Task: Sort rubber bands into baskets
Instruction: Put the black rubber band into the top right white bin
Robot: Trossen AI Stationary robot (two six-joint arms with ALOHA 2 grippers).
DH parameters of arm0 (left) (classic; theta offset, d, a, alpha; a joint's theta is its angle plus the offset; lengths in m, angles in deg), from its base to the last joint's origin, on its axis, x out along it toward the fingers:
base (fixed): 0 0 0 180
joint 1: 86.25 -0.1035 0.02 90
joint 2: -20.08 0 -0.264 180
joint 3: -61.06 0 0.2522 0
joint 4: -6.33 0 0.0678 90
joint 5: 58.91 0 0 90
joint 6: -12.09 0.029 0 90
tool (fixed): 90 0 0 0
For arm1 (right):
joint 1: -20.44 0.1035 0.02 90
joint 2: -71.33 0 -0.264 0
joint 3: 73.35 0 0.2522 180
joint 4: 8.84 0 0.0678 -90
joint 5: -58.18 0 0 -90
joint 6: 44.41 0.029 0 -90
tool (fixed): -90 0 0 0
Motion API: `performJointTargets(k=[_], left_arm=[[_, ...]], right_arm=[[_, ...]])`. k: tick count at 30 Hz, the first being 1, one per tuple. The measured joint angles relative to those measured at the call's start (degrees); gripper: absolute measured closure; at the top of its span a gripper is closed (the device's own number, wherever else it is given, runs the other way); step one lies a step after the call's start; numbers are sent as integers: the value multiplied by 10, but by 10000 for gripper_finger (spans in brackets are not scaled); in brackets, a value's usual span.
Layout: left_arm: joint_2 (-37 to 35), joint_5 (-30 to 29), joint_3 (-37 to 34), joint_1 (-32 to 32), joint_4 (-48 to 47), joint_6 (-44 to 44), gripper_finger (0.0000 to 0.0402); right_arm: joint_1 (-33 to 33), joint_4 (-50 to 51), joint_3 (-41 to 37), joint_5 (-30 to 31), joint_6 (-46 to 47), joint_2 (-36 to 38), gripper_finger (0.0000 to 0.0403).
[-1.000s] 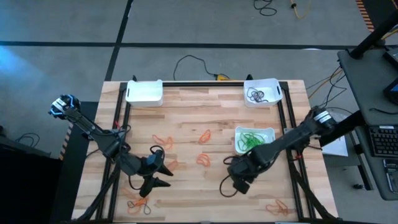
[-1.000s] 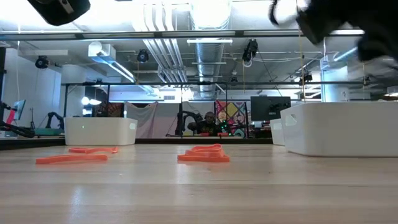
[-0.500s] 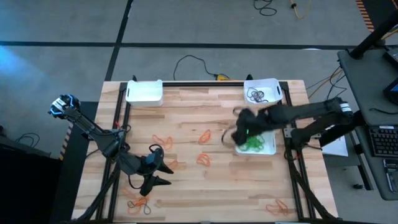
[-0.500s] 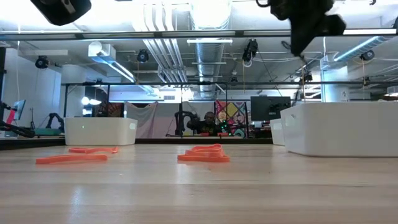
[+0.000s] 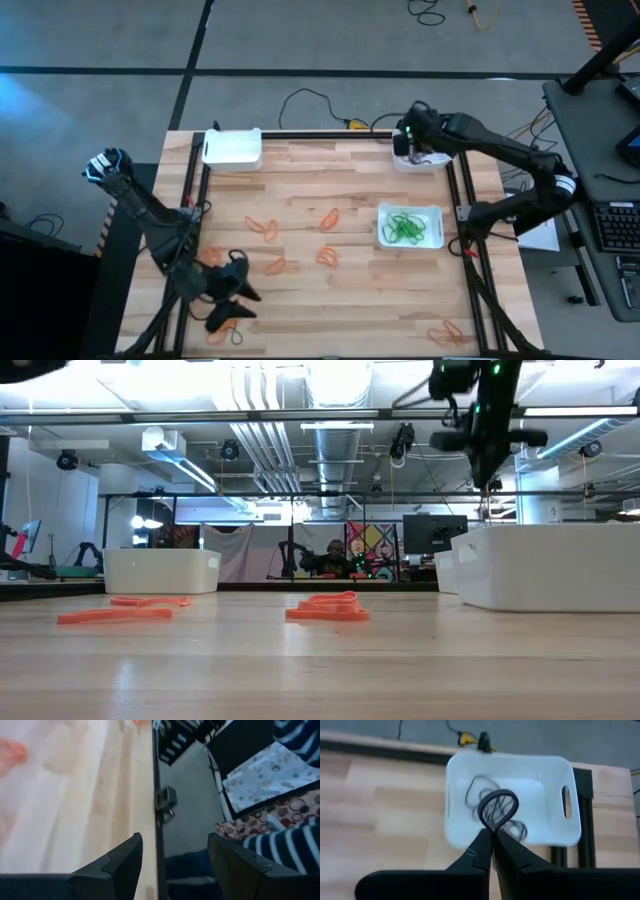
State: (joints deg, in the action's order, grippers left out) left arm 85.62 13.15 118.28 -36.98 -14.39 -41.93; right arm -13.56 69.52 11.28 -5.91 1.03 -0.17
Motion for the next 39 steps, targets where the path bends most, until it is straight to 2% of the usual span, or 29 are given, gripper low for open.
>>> performJointTargets(k=[6, 10, 15, 19, 22, 26, 31, 35, 39], left_arm=[[0, 0, 0, 69, -32, -114, 193], [0, -3, 0, 105, -38, -188, 193], [0, -28, 0, 129, -39, -230, 193], [0, -13, 0, 133, -55, -278, 193], [0, 23, 0, 135, -61, -309, 193], [0, 35, -1, 141, -61, -319, 193], [30, 31, -1, 143, -50, -320, 193], [88, 36, 8, 153, -42, -295, 193], [161, 36, 37, 155, -45, -233, 193]], right_arm=[[-89, -121, -76, -10, -42, -13, 394], [-127, -242, -147, -51, -43, -18, 394], [-147, -333, -215, -74, -22, -36, 394], [-151, -378, -250, -79, -16, -62, 385], [-154, -384, -253, -81, -17, -85, 356], [-155, -378, -246, -89, -20, -101, 294], [-142, -362, -219, -89, -29, -65, 226], [-116, -313, -181, -79, -44, -16, 202], [-68, -247, -129, -28, -80, 31, 198]])
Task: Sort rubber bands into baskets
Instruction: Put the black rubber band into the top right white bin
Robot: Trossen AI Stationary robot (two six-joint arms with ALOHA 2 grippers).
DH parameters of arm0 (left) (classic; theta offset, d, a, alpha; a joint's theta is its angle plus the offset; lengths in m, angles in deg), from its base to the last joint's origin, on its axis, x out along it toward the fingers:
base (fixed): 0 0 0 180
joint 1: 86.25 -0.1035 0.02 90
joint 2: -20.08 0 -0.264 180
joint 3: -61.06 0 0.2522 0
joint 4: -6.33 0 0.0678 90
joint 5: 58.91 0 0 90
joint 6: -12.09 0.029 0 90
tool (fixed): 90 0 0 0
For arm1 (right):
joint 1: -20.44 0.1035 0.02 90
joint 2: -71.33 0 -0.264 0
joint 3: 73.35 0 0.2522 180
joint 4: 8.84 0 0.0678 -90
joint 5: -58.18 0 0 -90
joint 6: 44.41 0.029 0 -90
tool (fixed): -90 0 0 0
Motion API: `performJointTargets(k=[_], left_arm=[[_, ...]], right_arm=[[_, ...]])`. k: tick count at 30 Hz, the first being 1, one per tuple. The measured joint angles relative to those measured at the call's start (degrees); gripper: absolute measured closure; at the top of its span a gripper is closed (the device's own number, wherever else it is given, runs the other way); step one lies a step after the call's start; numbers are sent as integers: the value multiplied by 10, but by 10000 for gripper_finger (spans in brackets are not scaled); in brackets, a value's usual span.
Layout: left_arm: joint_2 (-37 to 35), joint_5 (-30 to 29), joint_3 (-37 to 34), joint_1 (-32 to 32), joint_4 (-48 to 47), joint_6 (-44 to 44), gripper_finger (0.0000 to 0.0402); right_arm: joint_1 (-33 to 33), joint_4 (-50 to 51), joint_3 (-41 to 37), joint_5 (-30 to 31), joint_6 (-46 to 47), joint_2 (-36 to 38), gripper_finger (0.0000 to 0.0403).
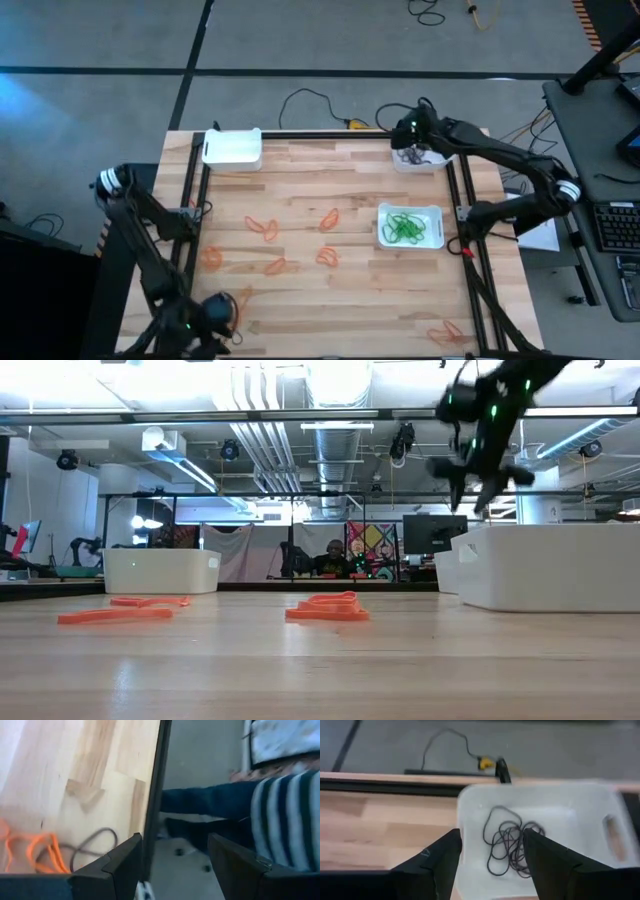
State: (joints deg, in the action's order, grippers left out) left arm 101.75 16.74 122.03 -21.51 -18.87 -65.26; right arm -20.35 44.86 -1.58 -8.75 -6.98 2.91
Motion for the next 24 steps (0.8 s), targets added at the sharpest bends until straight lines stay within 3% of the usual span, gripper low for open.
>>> performJointTargets(k=[8, 13, 19, 24], left_arm=[[123, 5, 89, 4, -97, 201, 193], [166, 33, 100, 4, -150, 291, 193], [196, 33, 98, 0, -161, 351, 193], [206, 27, 94, 0, -164, 384, 195]], right_arm=[[126, 66, 100, 62, -36, 62, 197], [227, 65, 143, 102, -15, 81, 197], [329, 65, 190, 166, -12, 66, 197], [370, 61, 228, 175, -12, 34, 197]])
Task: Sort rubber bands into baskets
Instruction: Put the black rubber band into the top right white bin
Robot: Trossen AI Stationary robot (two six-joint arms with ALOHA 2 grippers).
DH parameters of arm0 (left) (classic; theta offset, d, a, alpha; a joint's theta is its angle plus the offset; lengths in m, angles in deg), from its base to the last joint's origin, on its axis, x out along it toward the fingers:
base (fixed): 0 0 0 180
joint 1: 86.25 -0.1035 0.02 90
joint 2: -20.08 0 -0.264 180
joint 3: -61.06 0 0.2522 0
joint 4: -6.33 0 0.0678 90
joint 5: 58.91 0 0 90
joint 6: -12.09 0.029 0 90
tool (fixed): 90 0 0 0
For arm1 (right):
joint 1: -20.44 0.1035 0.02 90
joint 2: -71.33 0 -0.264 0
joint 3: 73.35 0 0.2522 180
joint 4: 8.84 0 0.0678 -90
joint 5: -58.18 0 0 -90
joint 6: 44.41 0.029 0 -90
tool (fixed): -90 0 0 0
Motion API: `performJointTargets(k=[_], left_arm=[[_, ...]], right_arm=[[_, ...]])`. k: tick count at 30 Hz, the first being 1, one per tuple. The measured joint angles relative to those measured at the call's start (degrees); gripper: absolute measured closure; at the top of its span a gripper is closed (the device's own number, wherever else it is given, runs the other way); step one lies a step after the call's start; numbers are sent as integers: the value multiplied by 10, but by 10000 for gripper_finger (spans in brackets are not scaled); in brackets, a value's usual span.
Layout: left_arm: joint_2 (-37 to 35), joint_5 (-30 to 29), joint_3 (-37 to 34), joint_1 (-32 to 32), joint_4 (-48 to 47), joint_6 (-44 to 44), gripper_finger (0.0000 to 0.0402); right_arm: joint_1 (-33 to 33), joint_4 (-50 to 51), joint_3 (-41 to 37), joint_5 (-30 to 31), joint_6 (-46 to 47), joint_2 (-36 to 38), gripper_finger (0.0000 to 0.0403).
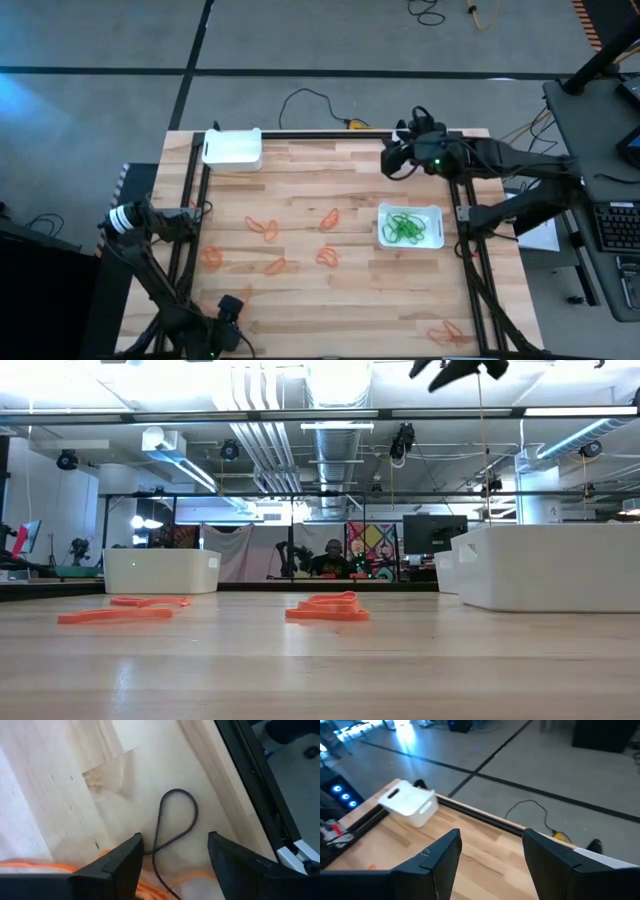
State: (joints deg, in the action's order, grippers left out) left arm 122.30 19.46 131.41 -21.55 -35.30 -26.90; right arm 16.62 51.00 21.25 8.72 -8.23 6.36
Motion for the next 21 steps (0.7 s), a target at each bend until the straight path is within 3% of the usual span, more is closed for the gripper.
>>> performJointTargets(k=[6, 13, 21], left_arm=[[-2, -5, -29, -2, 52, -15, 246], [-1, -39, -45, -2, 68, -71, 383], [-18, -83, -46, -6, 37, -74, 400]], right_arm=[[30, -1, 42, 0, -3, -46, 197], [83, -2, 91, 0, -37, -92, 197], [185, -9, 111, -5, -28, -126, 197]])
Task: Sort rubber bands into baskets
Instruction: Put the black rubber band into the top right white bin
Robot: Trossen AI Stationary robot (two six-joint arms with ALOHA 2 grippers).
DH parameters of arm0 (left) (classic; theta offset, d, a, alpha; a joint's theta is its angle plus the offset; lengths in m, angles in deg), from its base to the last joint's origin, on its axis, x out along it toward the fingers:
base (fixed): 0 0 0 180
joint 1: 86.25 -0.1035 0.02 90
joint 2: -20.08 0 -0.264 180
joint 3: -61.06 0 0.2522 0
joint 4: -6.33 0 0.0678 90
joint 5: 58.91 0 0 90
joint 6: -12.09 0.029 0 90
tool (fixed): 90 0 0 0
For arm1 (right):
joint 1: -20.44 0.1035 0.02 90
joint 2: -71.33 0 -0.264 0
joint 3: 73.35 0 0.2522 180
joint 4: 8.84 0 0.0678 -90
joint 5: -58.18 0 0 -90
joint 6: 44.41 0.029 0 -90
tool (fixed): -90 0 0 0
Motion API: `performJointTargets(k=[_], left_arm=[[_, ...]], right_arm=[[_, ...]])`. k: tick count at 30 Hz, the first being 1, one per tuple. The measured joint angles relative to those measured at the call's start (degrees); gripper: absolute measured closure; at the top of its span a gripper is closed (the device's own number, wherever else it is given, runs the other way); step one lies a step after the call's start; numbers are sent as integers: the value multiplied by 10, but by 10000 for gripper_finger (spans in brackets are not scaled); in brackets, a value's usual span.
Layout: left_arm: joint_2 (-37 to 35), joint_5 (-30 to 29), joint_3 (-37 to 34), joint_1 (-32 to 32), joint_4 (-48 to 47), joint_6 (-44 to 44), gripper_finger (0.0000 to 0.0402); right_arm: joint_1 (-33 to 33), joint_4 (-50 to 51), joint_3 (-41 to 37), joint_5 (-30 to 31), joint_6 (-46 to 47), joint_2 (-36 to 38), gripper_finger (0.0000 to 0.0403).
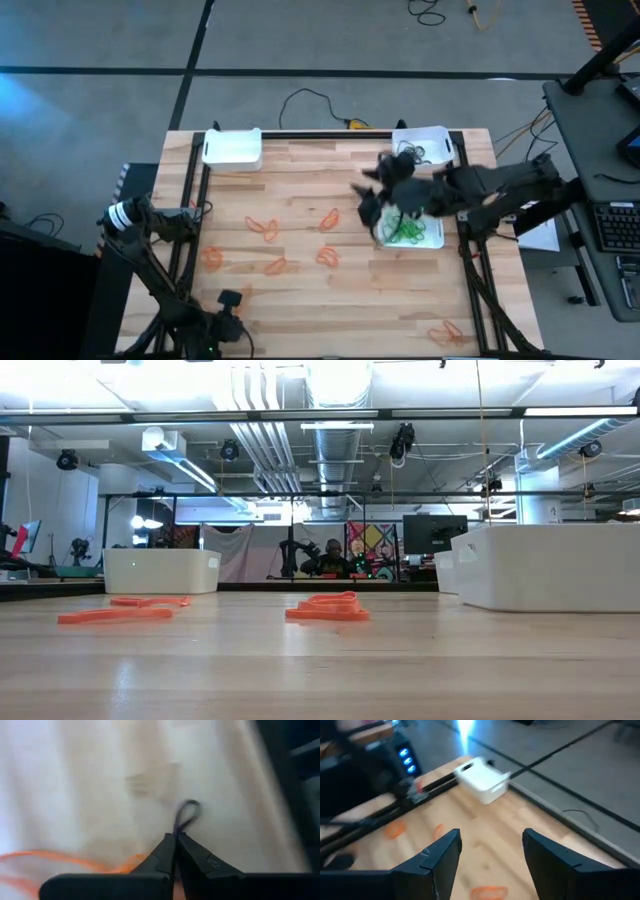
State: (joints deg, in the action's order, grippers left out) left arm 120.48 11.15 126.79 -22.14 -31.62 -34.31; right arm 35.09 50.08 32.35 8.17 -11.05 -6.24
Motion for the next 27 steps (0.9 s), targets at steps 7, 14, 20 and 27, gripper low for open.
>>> performJointTargets(k=[7, 14, 20, 27], left_arm=[[-67, -100, 8, -42, -132, 95, 401], [-131, -176, -6, -162, -13, 209, 401], [-143, -179, -27, -259, 203, 284, 402], [-134, -177, -40, -277, 252, 282, 402]], right_arm=[[70, -14, 0, 4, 28, -51, 197], [99, -46, 0, 5, -3, -119, 197], [109, -37, -1, -9, -10, -176, 197], [121, -78, -1, -154, 3, -239, 197]])
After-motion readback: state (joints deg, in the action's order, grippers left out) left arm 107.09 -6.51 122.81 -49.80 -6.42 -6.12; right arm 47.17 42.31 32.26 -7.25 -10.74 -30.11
